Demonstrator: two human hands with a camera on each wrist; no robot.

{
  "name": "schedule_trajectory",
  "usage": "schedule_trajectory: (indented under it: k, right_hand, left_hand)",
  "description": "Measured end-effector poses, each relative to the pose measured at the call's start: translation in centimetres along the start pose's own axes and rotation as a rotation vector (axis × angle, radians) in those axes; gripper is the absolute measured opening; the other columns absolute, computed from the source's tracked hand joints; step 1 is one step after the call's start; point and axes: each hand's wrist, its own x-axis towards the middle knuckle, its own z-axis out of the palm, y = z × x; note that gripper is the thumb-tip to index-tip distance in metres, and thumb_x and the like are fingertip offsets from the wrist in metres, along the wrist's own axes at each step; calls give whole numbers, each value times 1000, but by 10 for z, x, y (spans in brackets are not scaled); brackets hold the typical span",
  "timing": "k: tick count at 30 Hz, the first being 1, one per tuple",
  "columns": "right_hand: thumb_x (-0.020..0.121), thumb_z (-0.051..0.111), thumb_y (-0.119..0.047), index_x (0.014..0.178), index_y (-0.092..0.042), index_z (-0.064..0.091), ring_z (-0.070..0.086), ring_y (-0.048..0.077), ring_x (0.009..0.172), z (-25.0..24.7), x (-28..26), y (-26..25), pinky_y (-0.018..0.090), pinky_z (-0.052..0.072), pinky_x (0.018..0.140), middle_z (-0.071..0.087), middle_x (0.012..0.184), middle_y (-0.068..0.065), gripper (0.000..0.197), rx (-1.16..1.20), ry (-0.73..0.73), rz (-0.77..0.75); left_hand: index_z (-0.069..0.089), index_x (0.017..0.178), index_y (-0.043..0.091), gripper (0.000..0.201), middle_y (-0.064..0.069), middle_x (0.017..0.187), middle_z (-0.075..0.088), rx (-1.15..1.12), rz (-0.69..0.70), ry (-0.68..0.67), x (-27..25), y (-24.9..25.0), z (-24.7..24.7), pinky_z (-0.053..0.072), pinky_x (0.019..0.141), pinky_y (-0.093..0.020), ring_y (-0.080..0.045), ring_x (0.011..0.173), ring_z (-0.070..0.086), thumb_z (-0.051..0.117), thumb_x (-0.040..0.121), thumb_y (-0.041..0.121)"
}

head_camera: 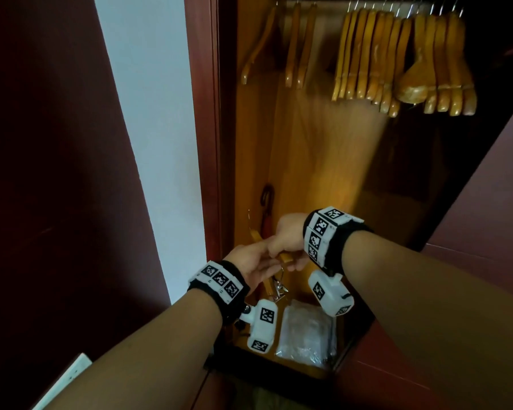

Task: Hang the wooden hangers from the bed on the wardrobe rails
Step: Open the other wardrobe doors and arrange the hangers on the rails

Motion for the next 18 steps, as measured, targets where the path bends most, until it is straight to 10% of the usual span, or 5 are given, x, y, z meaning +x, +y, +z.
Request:
schedule_trajectory:
  k: [9, 14, 18]
  right_hand:
    - [98, 51, -13, 102, 9, 64, 66, 29, 67, -8, 6, 12, 44, 61, 72, 72, 88, 23, 26, 96, 231, 65]
    - [101, 50, -34, 104, 4, 62, 64, 19, 50, -18, -3, 22, 26, 52, 46, 71, 78, 16, 39, 259, 280, 67]
    - [100, 45, -47, 104, 0, 67, 62, 20, 55, -26, -7, 31, 29, 53, 51, 75, 81, 15, 52, 350, 283, 20]
  left_hand:
    - [68, 113, 5, 25, -16, 112, 73, 133, 28, 167, 1, 4, -25, 58, 93, -45, -29, 103, 70, 71, 92, 19]
    - [67, 95, 0, 8, -14, 90, 72, 279, -35, 335, 3, 3, -64, 61, 74, -37, -25, 82, 70, 65, 92, 8]
    - [66, 94, 2, 12, -11, 82, 63, 374, -82, 388, 2, 1, -85, 56, 75, -36, -23, 73, 60, 68, 91, 13]
